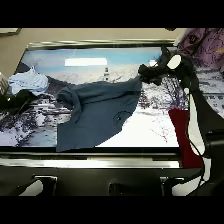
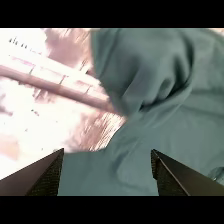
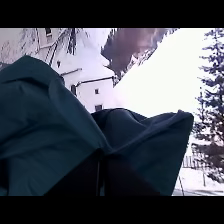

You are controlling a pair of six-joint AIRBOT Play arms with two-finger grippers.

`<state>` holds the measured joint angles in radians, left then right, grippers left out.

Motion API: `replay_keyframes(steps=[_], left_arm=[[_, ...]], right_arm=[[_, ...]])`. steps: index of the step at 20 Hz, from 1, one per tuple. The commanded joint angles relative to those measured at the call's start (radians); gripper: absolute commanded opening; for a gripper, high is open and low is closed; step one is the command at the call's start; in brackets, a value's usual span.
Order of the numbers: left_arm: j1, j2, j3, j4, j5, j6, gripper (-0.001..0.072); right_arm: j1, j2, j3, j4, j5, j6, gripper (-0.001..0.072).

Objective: Fold the clothes and pants, and hang the long-sleeved shirts on hangers.

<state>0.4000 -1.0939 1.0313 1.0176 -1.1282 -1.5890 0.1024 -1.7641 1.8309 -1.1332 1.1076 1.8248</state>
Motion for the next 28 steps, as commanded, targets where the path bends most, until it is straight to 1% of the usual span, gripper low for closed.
replay_keyframes(steps=[1,3,4,7,11,19,21,24,26,27,28], left_arm=[[0.108,0.266,-0.339,-0.015,-0.024,-0.009,0.0627],[0.156,0.333,-0.494,-0.075,-0.024,-0.004,0.0627],[0.168,0.340,-0.550,-0.111,-0.024,0.021,0.0627],[0.164,0.319,-0.637,-0.173,-0.025,0.076,0.0627],[0.164,0.260,-0.651,-0.177,-0.027,0.112,0.0626],[0.146,0.098,-0.650,-0.180,-0.024,0.222,0.0626],[0.114,0.061,-0.650,-0.180,-0.022,0.244,0.0626],[0.035,0.010,-0.648,-0.181,0.022,0.244,0.0617],[-0.017,-0.011,-0.637,-0.204,0.044,0.257,0.0586],[-0.042,-0.017,-0.629,-0.219,0.056,0.259,0.0448],[-0.064,-0.023,-0.619,-0.226,0.067,0.259,0.0365]], right_arm=[[0.001,0.045,0.000,-0.043,0.085,-0.041,0.0025],[0.001,0.055,0.000,-0.043,0.114,-0.057,0.0025],[0.001,0.058,0.000,-0.042,0.125,-0.057,0.0025],[0.001,0.058,0.000,-0.042,0.142,-0.057,0.0025],[0.001,0.058,0.000,-0.042,0.142,-0.056,0.0025],[0.001,0.058,0.000,-0.042,0.142,-0.056,0.0025],[0.001,0.058,0.000,-0.042,0.140,-0.056,0.0025],[0.001,0.058,0.000,-0.038,0.143,-0.055,0.0025],[0.001,0.058,0.000,-0.028,0.147,-0.055,0.0025],[0.001,0.058,0.000,-0.027,0.150,-0.055,0.0025],[0.001,0.058,0.000,-0.027,0.153,-0.051,0.0025]])
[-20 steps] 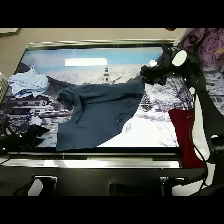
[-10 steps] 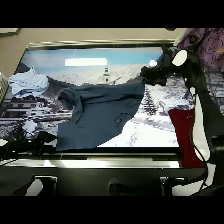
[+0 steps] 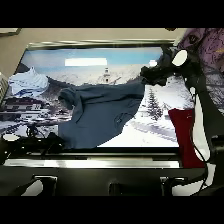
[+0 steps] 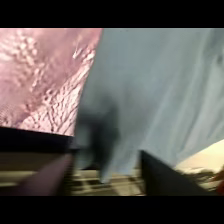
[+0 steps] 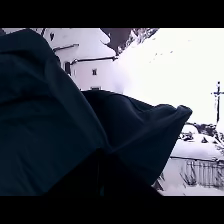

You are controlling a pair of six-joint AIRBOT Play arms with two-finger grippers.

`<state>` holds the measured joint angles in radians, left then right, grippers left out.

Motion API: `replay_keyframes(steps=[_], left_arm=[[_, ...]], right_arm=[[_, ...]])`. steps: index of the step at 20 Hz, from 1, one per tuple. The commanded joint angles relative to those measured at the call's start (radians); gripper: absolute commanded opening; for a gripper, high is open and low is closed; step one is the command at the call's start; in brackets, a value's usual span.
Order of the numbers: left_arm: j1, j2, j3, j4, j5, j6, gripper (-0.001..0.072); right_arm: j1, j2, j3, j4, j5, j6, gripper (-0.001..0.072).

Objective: Fold the clothes and pants, and hang the long-sleeved shirts on hangers.

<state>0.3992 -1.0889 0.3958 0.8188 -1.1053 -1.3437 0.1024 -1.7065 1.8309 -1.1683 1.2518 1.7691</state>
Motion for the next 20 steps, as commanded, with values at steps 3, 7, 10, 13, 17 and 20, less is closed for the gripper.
replay_keyframes(steps=[3,7,10,13,17,20], left_arm=[[-0.124,-0.052,0.049,-0.027,0.072,0.014,0.0066],[-0.175,-0.092,0.119,-0.034,0.085,0.014,0.0017],[-0.204,-0.093,0.254,-0.033,0.072,0.013,0.0015],[-0.204,-0.093,0.541,-0.021,0.047,0.004,0.0014],[-0.190,-0.091,1.101,0.142,0.005,-0.105,0.0015],[-0.181,-0.079,1.526,0.298,-0.046,-0.190,0.0015]], right_arm=[[0.001,0.001,0.000,0.014,0.011,0.008,0.0025],[0.001,0.004,0.000,0.040,0.011,0.008,0.0025],[0.001,0.030,0.002,0.051,-0.029,0.006,0.0024],[0.000,0.089,0.044,0.033,-0.161,-0.007,0.0023],[0.000,0.179,0.239,-0.125,-0.237,0.094,0.0023],[0.000,0.354,0.268,-0.224,-0.266,0.106,0.0023]])
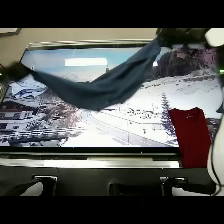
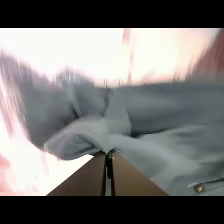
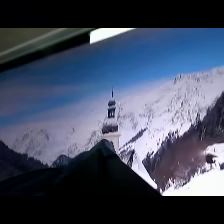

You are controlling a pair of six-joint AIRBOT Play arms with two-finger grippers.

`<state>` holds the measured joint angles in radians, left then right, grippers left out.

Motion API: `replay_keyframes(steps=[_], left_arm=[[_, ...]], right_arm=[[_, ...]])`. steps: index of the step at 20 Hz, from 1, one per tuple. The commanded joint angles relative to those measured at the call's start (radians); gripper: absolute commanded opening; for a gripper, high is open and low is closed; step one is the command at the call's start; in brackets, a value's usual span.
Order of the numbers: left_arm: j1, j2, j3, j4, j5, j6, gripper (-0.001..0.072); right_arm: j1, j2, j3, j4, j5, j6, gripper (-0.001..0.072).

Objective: Fold the clothes and pants, and hang the long-sleeved shirts on hangers.

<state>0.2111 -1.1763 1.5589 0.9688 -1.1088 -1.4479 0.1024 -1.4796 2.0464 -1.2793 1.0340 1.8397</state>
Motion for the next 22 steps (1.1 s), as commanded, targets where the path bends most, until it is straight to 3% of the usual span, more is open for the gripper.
replay_keyframes(steps=[1,3,7,12,16,20,22], left_arm=[[0.008,0.019,0.475,0.200,-0.061,-0.114,0.0015],[0.008,0.079,0.606,0.293,-0.067,-0.191,0.0015],[0.008,0.313,0.499,0.426,-0.063,-0.278,0.0015],[0.008,0.452,0.378,0.479,-0.063,-0.312,0.0015],[0.008,0.339,0.326,0.411,-0.079,-0.310,0.0015],[-0.005,0.089,0.262,0.401,-0.100,-0.303,0.0015],[-0.012,-0.072,0.238,0.401,-0.081,-0.280,0.0016]], right_arm=[[0.000,0.201,0.052,-0.142,-0.042,0.036,0.0023],[0.000,0.344,0.051,-0.181,-0.030,0.035,0.0023],[0.000,0.584,0.051,-0.325,0.064,0.043,0.0023],[0.000,0.664,0.050,-0.389,0.123,0.149,0.0023],[0.000,0.493,0.028,-0.391,0.124,0.172,0.0023],[0.000,0.158,-0.019,-0.374,0.118,0.244,0.0025],[0.000,-0.034,-0.019,-0.287,0.080,0.256,0.0025]])
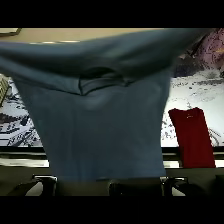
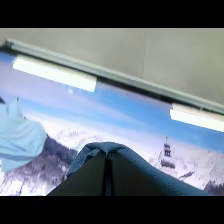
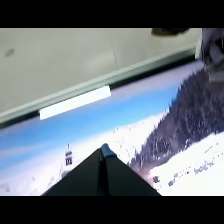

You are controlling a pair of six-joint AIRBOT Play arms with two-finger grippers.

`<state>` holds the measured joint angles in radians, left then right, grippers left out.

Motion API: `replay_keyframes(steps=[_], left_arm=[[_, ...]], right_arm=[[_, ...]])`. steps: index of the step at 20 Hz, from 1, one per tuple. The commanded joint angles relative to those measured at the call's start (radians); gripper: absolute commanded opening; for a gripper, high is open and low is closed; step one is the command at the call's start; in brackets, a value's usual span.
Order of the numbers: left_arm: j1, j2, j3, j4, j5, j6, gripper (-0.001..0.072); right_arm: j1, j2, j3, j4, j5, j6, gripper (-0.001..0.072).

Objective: Fold the clothes and pants, and hang the long-sleeved shirts on hangers.

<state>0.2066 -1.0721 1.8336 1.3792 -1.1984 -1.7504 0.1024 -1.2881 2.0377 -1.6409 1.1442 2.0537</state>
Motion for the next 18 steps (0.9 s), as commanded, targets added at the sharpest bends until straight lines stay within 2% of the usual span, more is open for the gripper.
replay_keyframes(steps=[1,4,7,9,11,12,15,16,18], left_arm=[[-0.014,-0.267,-0.040,-0.010,0.018,0.023,0.0017],[-0.039,-0.521,-0.040,-0.011,0.061,0.022,0.0018],[-0.065,-0.698,-0.040,-0.011,0.077,0.022,0.0018],[-0.079,-0.763,-0.040,-0.011,0.082,0.022,0.0018],[-0.089,-0.784,-0.040,-0.010,0.080,0.022,0.0018],[-0.089,-0.782,-0.040,-0.010,0.081,0.022,0.0018],[-0.082,-0.755,-0.037,-0.010,0.073,0.022,0.0018],[-0.078,-0.743,-0.037,-0.010,0.068,0.022,0.0018],[-0.074,-0.723,-0.037,-0.010,0.048,0.022,0.0018]], right_arm=[[0.000,-0.320,-0.010,0.132,-0.063,0.041,0.0025],[0.000,-0.557,-0.010,0.332,-0.150,0.037,0.0026],[0.000,-0.715,-0.010,0.525,-0.179,0.021,0.0031],[0.000,-0.773,-0.010,0.640,-0.171,-0.043,0.0101],[-0.001,-0.779,-0.010,0.713,-0.150,-0.132,0.0259],[-0.010,-0.766,-0.009,0.751,-0.124,-0.196,0.0356],[-0.093,-0.671,-0.009,0.761,0.077,-0.372,0.0418],[-0.129,-0.629,-0.009,0.724,0.159,-0.418,0.0470],[-0.208,-0.538,-0.015,0.613,0.320,-0.503,0.0483]])
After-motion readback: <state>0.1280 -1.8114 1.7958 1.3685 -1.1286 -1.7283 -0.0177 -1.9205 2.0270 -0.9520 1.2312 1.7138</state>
